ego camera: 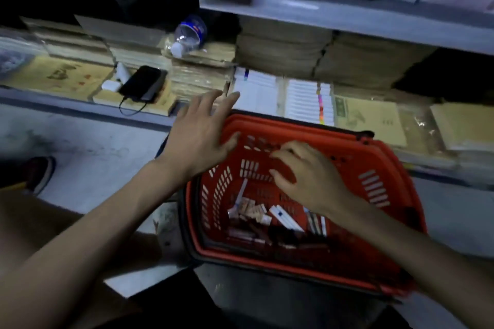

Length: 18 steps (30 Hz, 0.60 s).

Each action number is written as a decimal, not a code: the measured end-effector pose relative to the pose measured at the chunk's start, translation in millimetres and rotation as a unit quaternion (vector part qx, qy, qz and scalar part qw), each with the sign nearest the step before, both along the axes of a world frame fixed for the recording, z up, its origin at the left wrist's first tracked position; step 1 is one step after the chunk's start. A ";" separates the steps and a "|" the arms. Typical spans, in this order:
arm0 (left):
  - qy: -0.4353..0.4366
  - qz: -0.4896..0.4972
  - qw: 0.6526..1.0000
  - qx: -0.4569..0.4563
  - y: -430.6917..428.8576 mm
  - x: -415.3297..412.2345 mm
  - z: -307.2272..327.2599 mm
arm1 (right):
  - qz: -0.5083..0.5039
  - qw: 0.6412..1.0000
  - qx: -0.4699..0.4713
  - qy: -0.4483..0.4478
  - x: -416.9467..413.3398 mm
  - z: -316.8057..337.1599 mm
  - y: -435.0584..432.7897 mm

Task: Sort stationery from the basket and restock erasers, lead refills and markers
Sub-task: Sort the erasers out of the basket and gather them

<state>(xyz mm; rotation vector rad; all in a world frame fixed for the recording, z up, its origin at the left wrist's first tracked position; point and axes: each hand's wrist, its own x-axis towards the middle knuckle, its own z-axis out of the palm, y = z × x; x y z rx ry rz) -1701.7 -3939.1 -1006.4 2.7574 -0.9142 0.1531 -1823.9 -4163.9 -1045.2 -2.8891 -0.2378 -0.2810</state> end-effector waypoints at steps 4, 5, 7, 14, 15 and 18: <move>0.024 0.009 0.997 0.067 4.3 -10.4 -50.0 | -0.007 0.995 -0.031 0.094 -29.5 -92.6 -14.4; 0.033 0.014 0.996 0.076 4.4 -11.8 -60.4 | -0.024 0.992 -0.033 0.119 -34.0 -106.2 -17.6; 0.039 0.031 0.994 0.097 2.8 -15.3 -77.5 | -0.062 0.983 -0.031 0.172 -41.3 -123.5 -21.2; -0.014 0.024 0.992 0.123 9.3 -34.8 -92.3 | -0.136 0.939 0.019 0.317 -60.7 -151.6 -8.6; -0.018 0.025 0.992 0.123 11.7 -40.0 -92.3 | -0.137 0.934 0.034 0.329 -61.8 -157.6 -4.6; -0.020 0.027 0.992 0.118 17.3 -52.6 -90.7 | -0.105 0.919 0.043 0.378 -45.7 -177.5 7.7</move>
